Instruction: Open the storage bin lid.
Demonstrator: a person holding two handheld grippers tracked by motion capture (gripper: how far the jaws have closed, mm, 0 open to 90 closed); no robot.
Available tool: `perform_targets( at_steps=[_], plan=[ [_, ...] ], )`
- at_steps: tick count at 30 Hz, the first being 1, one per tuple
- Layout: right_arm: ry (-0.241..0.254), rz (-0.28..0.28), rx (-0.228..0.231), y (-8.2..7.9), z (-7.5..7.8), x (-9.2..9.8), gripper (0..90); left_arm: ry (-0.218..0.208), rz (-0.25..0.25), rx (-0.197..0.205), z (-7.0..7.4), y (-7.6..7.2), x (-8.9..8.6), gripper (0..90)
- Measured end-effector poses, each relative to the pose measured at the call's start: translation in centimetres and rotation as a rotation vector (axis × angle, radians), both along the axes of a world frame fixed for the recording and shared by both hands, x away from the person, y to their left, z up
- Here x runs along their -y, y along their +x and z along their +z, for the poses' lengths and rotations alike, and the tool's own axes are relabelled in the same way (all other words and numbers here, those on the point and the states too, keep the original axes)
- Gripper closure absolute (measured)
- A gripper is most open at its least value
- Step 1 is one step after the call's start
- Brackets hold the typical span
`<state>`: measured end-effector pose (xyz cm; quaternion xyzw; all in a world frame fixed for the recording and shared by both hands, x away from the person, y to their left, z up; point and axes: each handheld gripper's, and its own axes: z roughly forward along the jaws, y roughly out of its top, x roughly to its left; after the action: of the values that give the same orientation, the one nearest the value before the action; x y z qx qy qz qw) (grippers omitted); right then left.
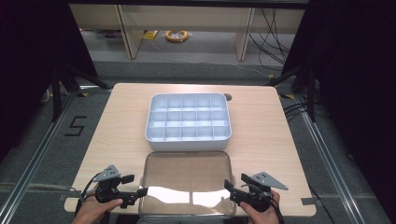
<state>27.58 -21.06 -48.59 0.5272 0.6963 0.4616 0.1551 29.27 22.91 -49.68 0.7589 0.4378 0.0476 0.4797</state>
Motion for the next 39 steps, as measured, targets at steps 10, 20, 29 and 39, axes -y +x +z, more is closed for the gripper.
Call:
perform_targets(
  at_steps=[10,20,29,39],
  plan=[
    [0.004,0.033,-0.019,-1.3,-0.1,0.0,25.5,0.003,-0.030,0.000,0.0,-0.8,-0.1,14.7],
    [0.031,0.005,-0.067,-2.7,-0.1,0.1,24.3,-0.008,-0.030,0.004,0.1,-1.7,-0.3,14.7],
    [-0.051,0.025,-0.073,-3.8,-0.5,0.2,22.2,-0.008,-0.039,-0.006,0.0,-2.9,0.0,14.7],
    [-0.087,0.057,-0.073,-4.2,-0.9,0.6,22.0,0.012,-0.039,-0.009,0.1,-3.1,-0.1,14.7]
  ],
)
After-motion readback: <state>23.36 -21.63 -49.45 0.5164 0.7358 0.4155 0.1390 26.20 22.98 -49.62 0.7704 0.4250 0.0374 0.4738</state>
